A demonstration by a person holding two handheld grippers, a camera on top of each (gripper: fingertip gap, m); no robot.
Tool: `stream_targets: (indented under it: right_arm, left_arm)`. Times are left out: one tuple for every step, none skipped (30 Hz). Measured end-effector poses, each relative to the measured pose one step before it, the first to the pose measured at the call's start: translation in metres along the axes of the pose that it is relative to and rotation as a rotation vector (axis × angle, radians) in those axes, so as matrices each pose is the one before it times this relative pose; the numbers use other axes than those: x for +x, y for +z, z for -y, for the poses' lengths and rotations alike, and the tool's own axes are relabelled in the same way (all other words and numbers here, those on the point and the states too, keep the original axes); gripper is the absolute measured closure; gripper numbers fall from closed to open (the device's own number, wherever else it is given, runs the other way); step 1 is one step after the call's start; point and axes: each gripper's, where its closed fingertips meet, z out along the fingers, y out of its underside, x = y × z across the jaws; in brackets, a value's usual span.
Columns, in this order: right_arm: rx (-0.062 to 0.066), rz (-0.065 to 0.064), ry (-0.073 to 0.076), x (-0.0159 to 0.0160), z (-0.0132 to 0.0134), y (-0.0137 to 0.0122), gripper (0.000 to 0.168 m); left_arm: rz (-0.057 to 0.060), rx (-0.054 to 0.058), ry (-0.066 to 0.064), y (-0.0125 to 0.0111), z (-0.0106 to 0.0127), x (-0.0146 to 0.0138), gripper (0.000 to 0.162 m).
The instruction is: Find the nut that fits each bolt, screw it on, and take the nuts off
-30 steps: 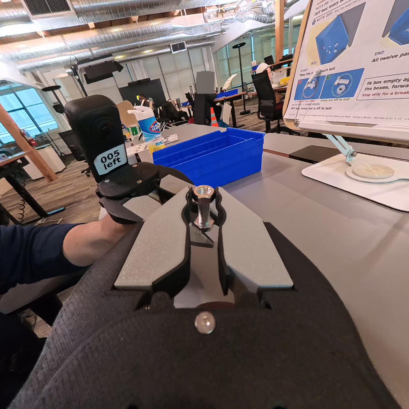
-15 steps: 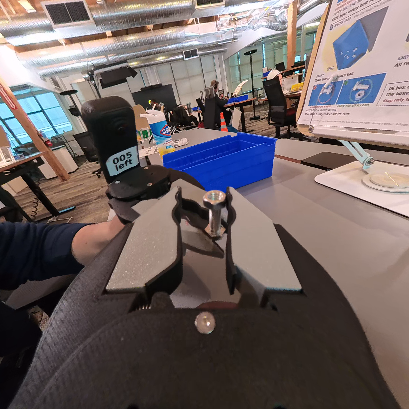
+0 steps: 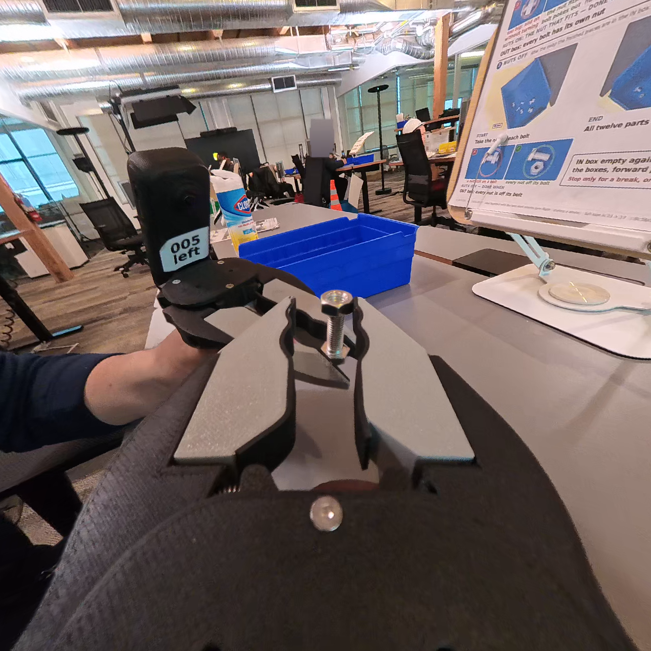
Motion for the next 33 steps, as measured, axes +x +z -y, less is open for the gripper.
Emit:
stream_targets:
  right_arm:
    - [-0.0014,-0.0027,-0.0023,0.0002,-0.00037,0.00057,0.139]
    - [0.0011,-0.0024,0.0036,0.00051,0.00002,0.00026,0.14]
    - [0.0012,0.0002,0.0057,0.00045,0.00001,0.00017,0.142]
    - [0.0011,0.0015,0.0044,0.00032,0.00001,-0.00005,0.143]
    - [0.0019,0.0013,0.0025,0.0001,0.00025,-0.0001,0.146]
    - [0.002,-0.0006,0.0013,0.00031,0.00034,-0.00025,0.149]
    - [0.0007,0.0,0.0001,0.00009,0.00012,-0.00016,0.151]
    - [0.0006,0.0015,0.0,-0.0002,0.00008,0.00004,0.152]
    - [0.0004,0.0024,0.0005,-0.00036,-0.00005,0.00002,0.153]
    - [-0.001,0.0026,0.0004,-0.00043,-0.00016,0.00021,0.153]
    - [-0.0022,0.0029,0.0003,-0.00044,-0.00052,0.00026,0.153]
    - [-0.0018,0.0037,-0.0001,-0.00053,-0.00036,0.00015,0.153]
    - [-0.0011,0.0048,0.0004,-0.00085,-0.00029,0.00018,0.153]
    - [0.0005,0.0041,0.0008,-0.00056,0.00008,0.00011,0.153]
    - [0.0005,0.0048,0.0007,-0.00049,0.00011,-0.00016,0.153]
    - [0.0004,0.0049,0.0012,-0.00053,0.00011,-0.00031,0.153]
    - [0.0002,0.0039,0.0016,-0.00012,0.00015,-0.00058,0.153]
    - [-0.0004,-0.0011,0.0013,0.00084,0.00032,-0.00073,0.153]
    - [0.0012,-0.005,0.0013,0.00135,0.00044,-0.00085,0.153]
    - [0.0014,-0.0035,0.0039,0.00133,0.00044,-0.00073,0.153]
    - [0.0021,-0.0012,0.0062,0.00093,0.00035,-0.00046,0.153]
    - [0.0008,0.0,0.0049,0.00063,0.0,-0.00009,0.153]
    - [-0.0009,-0.0008,0.0022,0.00041,-0.00035,0.00024,0.153]
    - [-0.001,-0.0003,-0.0006,0.00011,-0.00035,0.0002,0.153]
    - [0.0001,0.0013,-0.0018,-0.00008,-0.0002,0.00006,0.153]
    - [-0.0001,0.0032,-0.0011,-0.00045,0.00007,-0.00008,0.153]
    - [0.0006,0.0028,-0.0005,-0.00029,0.0001,-0.00002,0.153]
    - [0.002,-0.0002,0.0012,0.00013,0.00012,0.0,0.153]
    - [0.0019,-0.0014,0.0043,0.00053,-0.00001,0.00016,0.153]
    - [0.0007,-0.0008,0.0079,0.00058,-0.0003,0.00018,0.152]
    - [-0.0026,-0.0048,0.0103,0.00124,-0.00051,0.00033,0.144]
    - [-0.0017,-0.0061,0.0086,0.00142,-0.00039,0.00025,0.137]
    - [0.002,-0.0003,0.0028,0.00028,0.00008,-0.00005,0.135]
  left_arm:
    - [-0.001,-0.0022,0.0047,0.00075,-0.00042,0.00113,0.145]
    - [-0.0025,-0.0008,0.0035,0.00051,-0.00009,0.00132,0.144]
    - [-0.004,-0.0008,0.0014,0.00041,0.0,0.00128,0.145]
    - [-0.0029,-0.0004,0.0005,0.00032,0.00013,0.00108,0.145]
    - [-0.0031,0.0006,0.0012,0.0002,0.00023,0.00106,0.145]
    - [-0.0033,0.0005,0.002,0.00017,0.00031,0.00123,0.145]
    - [-0.0022,0.0004,0.0018,0.00028,0.00021,0.00108,0.145]
    - [-0.0012,0.0001,0.0015,0.00027,0.00018,0.00087,0.145]
    - [-0.0019,-0.0002,0.0013,0.00027,0.00004,0.00077,0.145]
    - [-0.0022,-0.0009,0.0001,0.00023,-0.00005,0.0007,0.145]
    - [-0.0021,0.0,-0.0011,0.00021,-0.00006,0.00048,0.145]
    - [-0.0037,-0.0007,-0.0016,0.00017,-0.00015,0.00064,0.145]
    - [-0.0039,-0.0009,-0.0017,0.00015,-0.00018,0.00067,0.145]
    - [-0.0032,0.0008,-0.0017,-0.00005,0.00008,0.00046,0.145]
    - [-0.0063,0.0012,-0.0014,0.00006,0.00026,0.00089,0.145]
    - [-0.007,0.0009,-0.0021,-0.00006,0.0002,0.00093,0.145]
    - [-0.0044,0.0004,-0.0016,-0.0001,0.00014,0.00053,0.145]
    - [-0.0014,-0.0005,0.0003,-0.0003,0.00018,0.00008,0.144]
    - [0.001,-0.0009,0.0008,-0.00031,0.00003,-0.00048,0.145]
    - [-0.0019,0.0004,-0.0042,-0.00045,0.00027,-0.00052,0.145]
    - [-0.0053,0.0024,-0.0087,-0.00034,0.00015,-0.00004,0.145]
    - [-0.0035,0.0015,-0.0063,-0.0001,0.00008,-0.00007,0.145]
    - [0.0018,-0.002,0.0018,0.00008,-0.00033,-0.00029,0.145]
    - [0.0047,-0.0031,0.0047,0.00011,-0.00047,-0.0004,0.145]
    - [0.0008,-0.0011,0.0018,-0.00008,-0.00016,-0.00004,0.145]
    - [-0.004,0.0,-0.002,-0.00001,0.0,0.00049,0.145]
    - [-0.0028,0.0006,-0.0029,-0.00009,0.00017,0.0001,0.145]
    - [0.0031,0.0013,0.0006,-0.00023,0.00021,-0.00047,0.145]
    - [0.0082,0.0007,0.0038,-0.00018,0.00024,-0.001,0.145]
    - [0.0101,0.0005,0.0053,-0.00042,0.00028,-0.00137,0.145]
    - [0.0082,0.0034,0.0023,-0.00076,0.00077,-0.0015,0.144]
    - [0.0054,0.0047,-0.0036,-0.00084,0.00083,-0.0016,0.145]
    - [0.0055,0.0045,-0.0068,-0.00092,0.00069,-0.00189,0.144]
